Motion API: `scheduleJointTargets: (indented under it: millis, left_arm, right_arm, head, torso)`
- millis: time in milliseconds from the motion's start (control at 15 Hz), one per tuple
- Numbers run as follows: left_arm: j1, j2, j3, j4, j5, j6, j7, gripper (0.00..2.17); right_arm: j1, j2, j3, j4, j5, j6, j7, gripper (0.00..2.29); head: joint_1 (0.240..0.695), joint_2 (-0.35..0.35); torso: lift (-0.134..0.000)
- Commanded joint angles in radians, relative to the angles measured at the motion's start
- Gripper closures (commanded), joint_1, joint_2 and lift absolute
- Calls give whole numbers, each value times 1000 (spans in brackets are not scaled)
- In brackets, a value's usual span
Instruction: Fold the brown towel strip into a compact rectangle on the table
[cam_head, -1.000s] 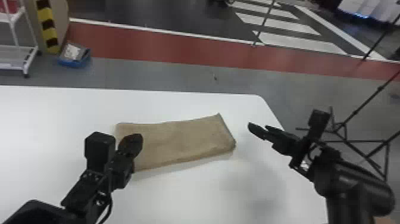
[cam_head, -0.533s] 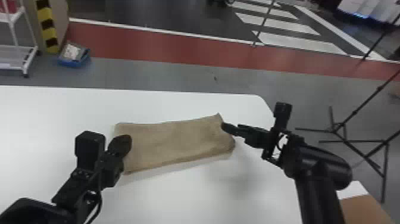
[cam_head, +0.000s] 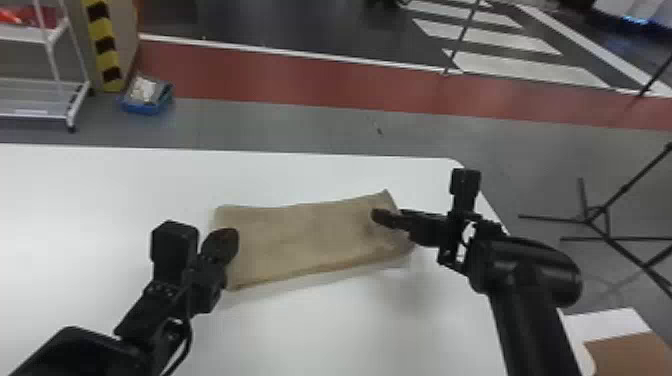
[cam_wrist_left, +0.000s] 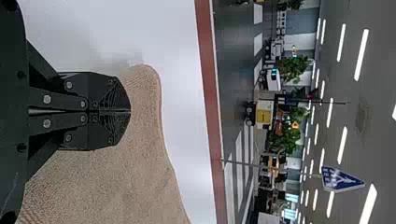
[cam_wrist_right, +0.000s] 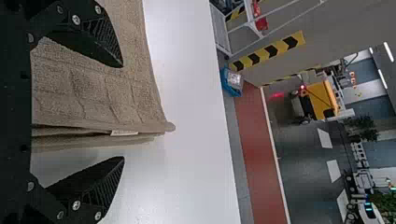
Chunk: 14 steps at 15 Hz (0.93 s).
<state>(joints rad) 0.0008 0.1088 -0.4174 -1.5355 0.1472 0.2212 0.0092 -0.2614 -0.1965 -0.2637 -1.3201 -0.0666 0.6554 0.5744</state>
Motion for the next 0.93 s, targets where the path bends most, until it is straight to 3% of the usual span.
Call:
scheduleJointTargets:
  millis: [0, 267, 533, 667, 867]
  left_arm:
    - [-2, -1, -3, 6, 0, 2, 0, 1798]
    - [-2, -5, -12, 12, -14, 2, 2, 1798]
    - [-2, -5, -12, 15, -20, 17, 3, 1801]
    - [-2, -5, -12, 20, -25, 21, 2, 1801]
    - [-2, -9, -12, 29, -34, 24, 2, 1801]
  right_arm:
    - [4, 0, 11, -5, 16, 22, -8, 215]
    - [-6, 0, 21, -5, 36, 59, -8, 421]
    - [-6, 0, 11, -11, -2, 102, 18, 1251]
    - [14, 0, 12, -68, -25, 114, 22, 1328]
    - [85, 23, 28, -251, -70, 114, 22, 1328]
  head:
    - [695, -289]
    - [695, -293]
    - [695, -293]
    - [695, -288]
    - [695, -280]
  torso:
    - [-117]
    - [-117]
    - [-117]
    - [-117]
    - [-117]
